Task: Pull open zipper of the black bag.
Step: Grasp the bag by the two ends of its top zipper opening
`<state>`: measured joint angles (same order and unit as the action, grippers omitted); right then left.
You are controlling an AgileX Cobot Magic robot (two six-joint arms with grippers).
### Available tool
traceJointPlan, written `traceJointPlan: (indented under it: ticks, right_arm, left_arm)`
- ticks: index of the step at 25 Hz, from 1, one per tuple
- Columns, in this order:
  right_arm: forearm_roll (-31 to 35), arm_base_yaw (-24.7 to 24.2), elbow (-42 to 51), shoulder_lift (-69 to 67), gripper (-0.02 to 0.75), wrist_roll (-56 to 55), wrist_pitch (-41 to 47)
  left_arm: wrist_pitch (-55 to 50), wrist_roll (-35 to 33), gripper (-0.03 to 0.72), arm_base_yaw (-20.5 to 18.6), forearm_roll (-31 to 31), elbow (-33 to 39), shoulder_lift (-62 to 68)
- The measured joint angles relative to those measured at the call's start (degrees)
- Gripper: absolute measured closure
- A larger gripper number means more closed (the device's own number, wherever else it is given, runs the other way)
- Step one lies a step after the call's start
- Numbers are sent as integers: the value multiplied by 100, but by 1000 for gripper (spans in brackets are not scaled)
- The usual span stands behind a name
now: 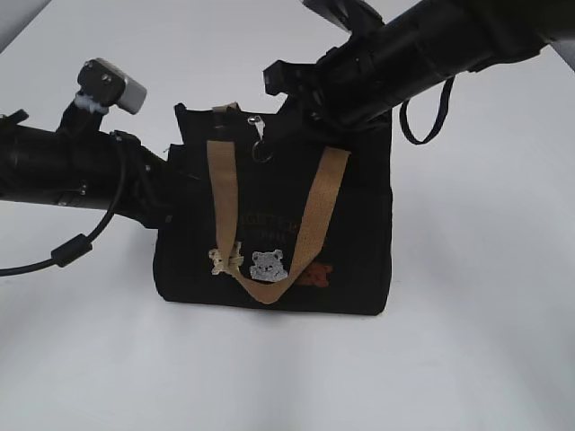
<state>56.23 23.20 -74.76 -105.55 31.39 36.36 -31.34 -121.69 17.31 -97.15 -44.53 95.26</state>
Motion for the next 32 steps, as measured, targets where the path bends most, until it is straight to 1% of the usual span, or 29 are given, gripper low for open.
traceJointPlan:
  ticks: [6, 9, 12, 15, 16, 17, 18, 20, 21, 22, 25, 29, 32]
  right_arm:
    - [-386, -96, 4, 146, 738, 4, 363]
    - [-595, -325, 4, 264, 738, -1, 665]
    - [-653, -609, 4, 459, 738, -8, 849]
    - [-640, -687, 4, 547, 738, 21, 974]
    - [-594, -636, 4, 547, 720, 99, 1041]
    - [-518, -566, 4, 539, 675, 184, 1085]
    - [-407, -467, 4, 539, 620, 308, 1098]
    - [-77, -279, 4, 528, 472, 537, 1098]
    - [38, -196, 4, 520, 420, 611, 1081]
    - [136, -134, 4, 498, 394, 644, 1061]
    - [266, -76, 4, 324, 357, 565, 1053]
    - [320, -76, 4, 12, 346, 314, 929]
    - [502, -76, 4, -158, 346, 286, 668]
  left_arm:
    - [0, 0, 623, 0, 0, 0, 0]
    - [0, 0, 623, 0, 0, 0, 0]
    - [6, 0, 623, 0, 0, 0, 0]
    - [6, 0, 623, 0, 0, 0, 0]
    - [6, 0, 623, 0, 0, 0, 0]
    - [6, 0, 623, 0, 0, 0, 0]
    - [6, 0, 623, 0, 0, 0, 0]
    - [6, 0, 623, 0, 0, 0, 0]
    - [6, 0, 623, 0, 0, 0, 0]
    - [6, 0, 623, 0, 0, 0, 0]
    - [6, 0, 623, 0, 0, 0, 0]
    - [6, 0, 623, 0, 0, 0, 0]
    - [6, 0, 623, 0, 0, 0, 0]
